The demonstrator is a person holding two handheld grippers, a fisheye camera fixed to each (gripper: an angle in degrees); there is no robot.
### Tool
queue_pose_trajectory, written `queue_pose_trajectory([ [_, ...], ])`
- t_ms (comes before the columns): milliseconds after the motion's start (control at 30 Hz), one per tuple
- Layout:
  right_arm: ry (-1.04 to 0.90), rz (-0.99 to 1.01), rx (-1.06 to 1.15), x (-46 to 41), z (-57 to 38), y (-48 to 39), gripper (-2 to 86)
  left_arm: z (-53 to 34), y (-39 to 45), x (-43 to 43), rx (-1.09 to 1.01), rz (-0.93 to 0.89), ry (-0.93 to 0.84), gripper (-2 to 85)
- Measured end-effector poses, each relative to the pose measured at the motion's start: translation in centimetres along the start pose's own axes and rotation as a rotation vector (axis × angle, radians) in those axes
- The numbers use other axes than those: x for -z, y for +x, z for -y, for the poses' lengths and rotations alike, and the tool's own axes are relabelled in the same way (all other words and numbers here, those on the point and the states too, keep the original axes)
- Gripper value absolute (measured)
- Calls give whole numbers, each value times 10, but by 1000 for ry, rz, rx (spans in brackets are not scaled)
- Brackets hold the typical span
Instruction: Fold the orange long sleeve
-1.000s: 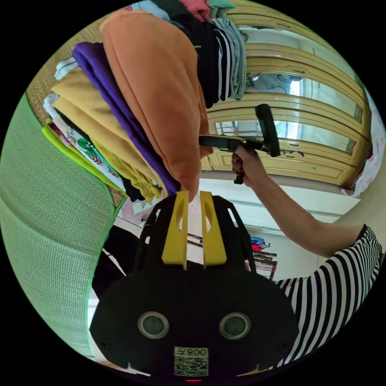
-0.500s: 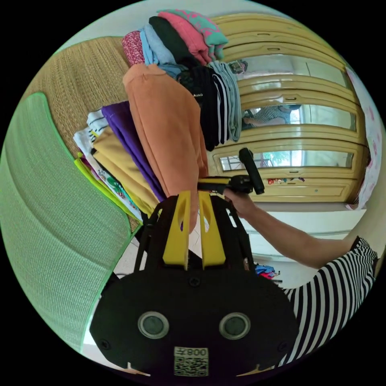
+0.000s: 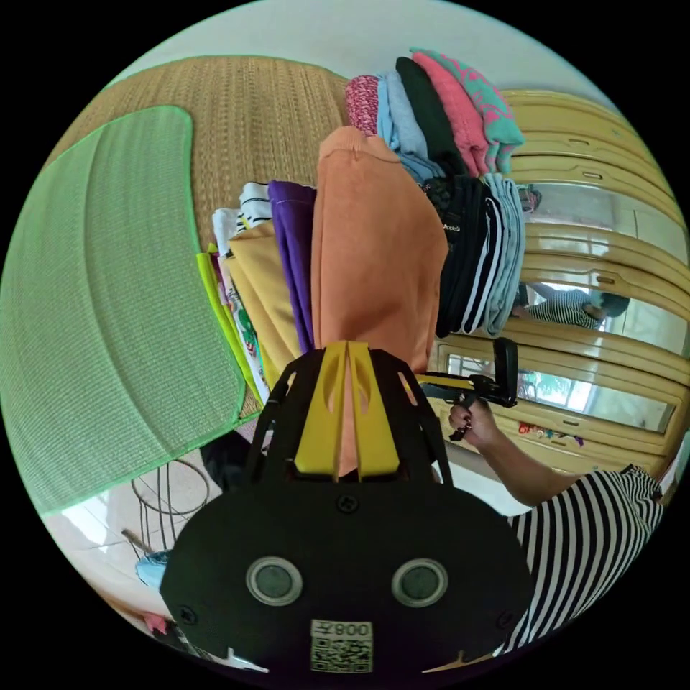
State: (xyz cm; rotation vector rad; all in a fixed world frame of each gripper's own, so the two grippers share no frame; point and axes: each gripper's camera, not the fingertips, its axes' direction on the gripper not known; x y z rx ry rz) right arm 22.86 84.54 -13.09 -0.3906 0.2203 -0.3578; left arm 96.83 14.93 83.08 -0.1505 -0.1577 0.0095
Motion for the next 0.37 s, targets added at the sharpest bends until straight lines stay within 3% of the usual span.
queue_pose_trajectory([
  [200,76,-86,-77,36,-50,35,0,-14,-33,24,178,44,50,2],
  [367,70,-157,-354,21,-96,115,0,-12,-68,5,322,60,-43,1],
])
